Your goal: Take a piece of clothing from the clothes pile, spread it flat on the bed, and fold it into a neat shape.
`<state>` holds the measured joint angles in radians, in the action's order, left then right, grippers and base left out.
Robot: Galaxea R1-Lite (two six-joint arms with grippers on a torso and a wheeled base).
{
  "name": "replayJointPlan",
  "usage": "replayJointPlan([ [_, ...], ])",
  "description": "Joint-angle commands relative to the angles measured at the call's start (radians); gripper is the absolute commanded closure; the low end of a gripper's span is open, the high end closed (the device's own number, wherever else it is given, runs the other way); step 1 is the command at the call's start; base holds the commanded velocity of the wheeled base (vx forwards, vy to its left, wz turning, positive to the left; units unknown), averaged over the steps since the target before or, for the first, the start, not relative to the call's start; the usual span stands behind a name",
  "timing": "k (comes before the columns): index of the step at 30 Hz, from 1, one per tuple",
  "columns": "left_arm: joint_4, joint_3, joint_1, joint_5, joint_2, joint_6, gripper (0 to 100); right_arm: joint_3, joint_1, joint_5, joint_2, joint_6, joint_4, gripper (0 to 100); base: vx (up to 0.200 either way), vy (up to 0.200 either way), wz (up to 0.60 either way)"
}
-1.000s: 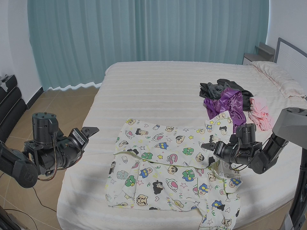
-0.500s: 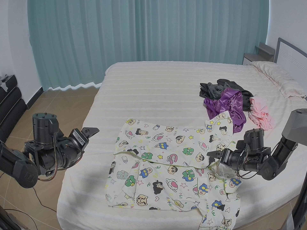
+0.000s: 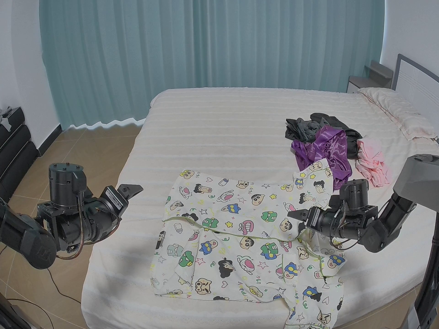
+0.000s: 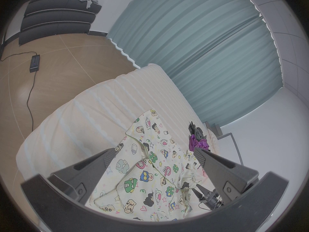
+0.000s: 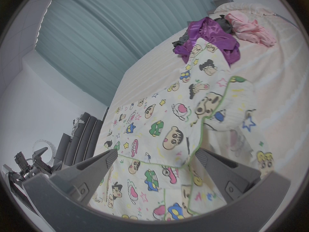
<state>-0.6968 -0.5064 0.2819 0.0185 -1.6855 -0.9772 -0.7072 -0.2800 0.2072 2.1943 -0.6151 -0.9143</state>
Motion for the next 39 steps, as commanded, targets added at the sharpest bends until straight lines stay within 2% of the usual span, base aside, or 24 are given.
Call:
replayJointPlan([
  [1, -0.007, -0.004, 0.000, 0.000, -0.033, -0.012, 0, -0.170, -0.022, -0.002, 0.151, -0.003, 0.034, 0, 0.000, 0.000, 0.00],
  [8, -0.007, -0.008, 0.000, -0.003, -0.049, -0.020, 0, -0.367, -0.015, -0.049, 0.297, -0.009, 0.098, 0, 0.000, 0.000, 0.00],
  [15, -0.007, -0.009, 0.000, -0.003, -0.071, -0.018, 0, -0.456, -0.001, -0.048, 0.317, -0.023, 0.222, 0, 0.000, 0.000, 0.00],
  [20, -0.007, -0.009, 0.000, 0.000, -0.072, -0.018, 0, -0.454, 0.001, -0.058, 0.271, -0.075, 0.238, 0, 0.000, 0.000, 0.00],
  [22, -0.007, -0.009, 0.000, 0.000, -0.071, -0.018, 0, -0.417, 0.007, -0.057, 0.191, -0.143, 0.239, 0, 0.000, 0.000, 0.00],
  [26, -0.007, -0.009, 0.000, 0.000, -0.071, -0.018, 0, -0.339, 0.035, -0.038, 0.078, -0.169, 0.239, 0, 0.000, 0.000, 0.00],
  [29, -0.007, -0.009, 0.000, 0.001, -0.071, -0.018, 0, -0.228, 0.070, -0.012, -0.014, -0.137, 0.236, 0, 0.000, 0.000, 0.00],
  [31, -0.007, -0.008, 0.002, 0.001, -0.068, -0.017, 0, -0.155, 0.107, 0.015, -0.056, -0.084, 0.233, 0, 0.000, 0.000, 0.00],
  [35, -0.007, -0.001, 0.011, 0.001, -0.063, -0.018, 0, 0.031, 0.205, 0.098, -0.140, 0.054, 0.232, 0, 0.000, 0.000, 0.00],
  [36, -0.007, -0.001, 0.011, 0.001, -0.063, -0.018, 0, 0.031, 0.205, 0.098, -0.140, 0.054, 0.232, 0, 0.000, 0.000, 0.00],
  [39, -0.007, 0.000, 0.025, 0.001, -0.063, -0.031, 0, 0.129, 0.292, 0.164, -0.163, 0.173, 0.232, 0, 0.000, 0.000, 0.00],
])
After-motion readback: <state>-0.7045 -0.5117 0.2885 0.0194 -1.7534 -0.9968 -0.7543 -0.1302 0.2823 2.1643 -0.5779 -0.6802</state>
